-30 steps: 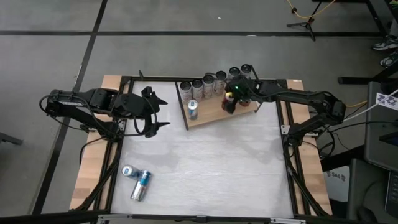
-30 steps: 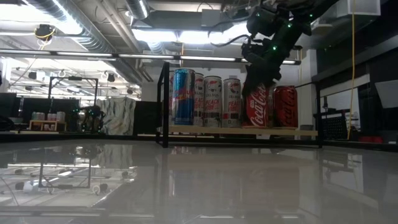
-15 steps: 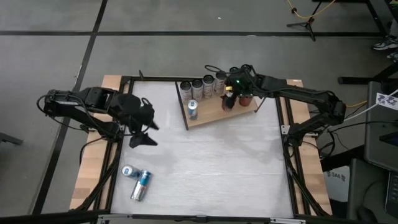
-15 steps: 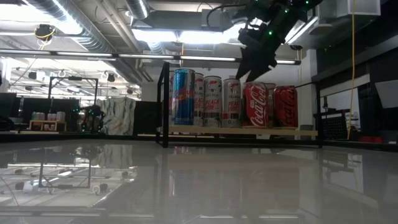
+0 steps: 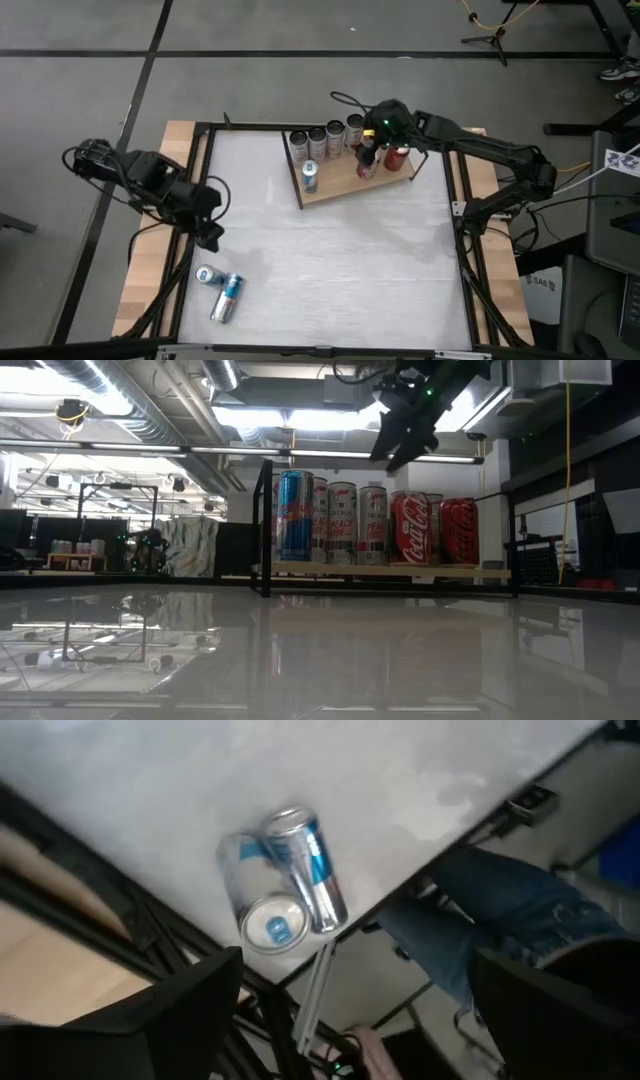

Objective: Place canned beverage on shelf
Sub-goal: Put the blue soda can on the shelf aligned with the other blue soda can

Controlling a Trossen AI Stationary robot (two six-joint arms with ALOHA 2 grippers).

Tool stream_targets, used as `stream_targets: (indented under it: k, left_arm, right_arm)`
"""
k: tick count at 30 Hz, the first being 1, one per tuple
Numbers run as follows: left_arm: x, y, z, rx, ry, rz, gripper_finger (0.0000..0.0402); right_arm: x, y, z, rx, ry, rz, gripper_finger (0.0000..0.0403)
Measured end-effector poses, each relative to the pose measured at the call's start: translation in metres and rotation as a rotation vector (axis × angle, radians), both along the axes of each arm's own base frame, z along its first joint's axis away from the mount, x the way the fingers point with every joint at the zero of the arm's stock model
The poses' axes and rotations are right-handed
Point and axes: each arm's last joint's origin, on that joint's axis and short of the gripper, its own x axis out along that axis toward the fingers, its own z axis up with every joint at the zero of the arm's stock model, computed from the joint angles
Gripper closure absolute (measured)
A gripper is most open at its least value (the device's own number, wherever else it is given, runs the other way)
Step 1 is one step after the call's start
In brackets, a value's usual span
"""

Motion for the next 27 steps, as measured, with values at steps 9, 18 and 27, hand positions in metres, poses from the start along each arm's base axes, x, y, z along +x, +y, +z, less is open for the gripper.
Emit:
stream_targets:
  k: [9,18,27]
  left_arm:
    - [0.007,-0.037,-0.015,0.088,0.143,0.084,0.0025]
    - [0.022,-0.081,-0.043,0.179,0.299,0.032,0.0025]
    - [0.028,-0.106,-0.064,0.271,0.35,-0.026,0.0025]
  right_arm:
    - [0.004,0.004,0.014,0.095,-0.091,0.143,0.0036]
    - [0.006,0.013,0.016,0.278,-0.18,0.379,0.0036]
    - [0.013,0.029,0.018,0.297,-0.196,0.462,0.0035]
